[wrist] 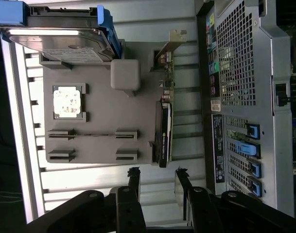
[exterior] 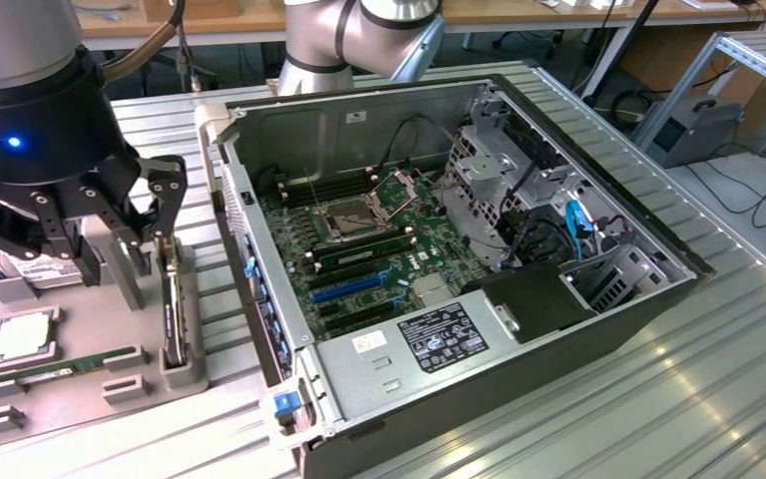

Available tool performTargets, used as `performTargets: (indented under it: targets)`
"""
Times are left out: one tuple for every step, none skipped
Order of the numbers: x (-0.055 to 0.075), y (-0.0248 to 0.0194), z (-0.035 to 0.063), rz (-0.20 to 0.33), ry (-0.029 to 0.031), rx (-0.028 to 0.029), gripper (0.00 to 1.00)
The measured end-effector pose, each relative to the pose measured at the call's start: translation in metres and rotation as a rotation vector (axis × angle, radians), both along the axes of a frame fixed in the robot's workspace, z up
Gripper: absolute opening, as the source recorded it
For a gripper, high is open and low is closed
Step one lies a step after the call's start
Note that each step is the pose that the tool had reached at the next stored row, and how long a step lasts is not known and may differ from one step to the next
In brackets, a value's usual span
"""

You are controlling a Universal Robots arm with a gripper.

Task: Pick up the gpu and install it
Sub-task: 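Pick up the gpu and move the gpu toward the slot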

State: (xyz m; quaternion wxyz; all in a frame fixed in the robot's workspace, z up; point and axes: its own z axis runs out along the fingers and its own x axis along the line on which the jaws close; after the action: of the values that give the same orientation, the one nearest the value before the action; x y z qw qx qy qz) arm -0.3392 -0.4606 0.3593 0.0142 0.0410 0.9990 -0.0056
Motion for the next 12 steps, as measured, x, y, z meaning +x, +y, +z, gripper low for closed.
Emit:
performTargets:
  targets:
    - [0.0, 0.0, -0.0003, 0.0, 0.0, 0.0, 0.42]
    - [0.0, 0.0, -0.0007, 0.0, 0.0, 0.0, 0.42]
    - [0.0, 0.0, -0.0009, 0.0, 0.0001, -0.0001, 0.42]
    - [0.0, 0.0, -0.0013, 0.0, 0.0, 0.0, 0.42]
    - [0.0, 0.0, -0.0016, 0.0, 0.0, 0.0, 0.42]
    - [0.0, 0.0, -0.0019, 0.0, 0.0, 0.0, 0.42]
    - [0.0, 0.0, -0.0022, 0.0, 0.0, 0.0, 0.42]
    - [0.0, 0.0, -0.0026, 0.0, 0.0, 0.0, 0.42]
    - [0.0, 0.0, -0.0029, 0.0, 0.0, 0.0, 0.42]
    - [0.0, 0.0, -0.0032, 0.0, 0.0, 0.0, 0.42]
    - [0.0, 0.0, -0.0035, 0.0, 0.0, 0.0, 0.42]
    - [0.0, 0.0, -0.0039, 0.0, 0.0, 0.0, 0.42]
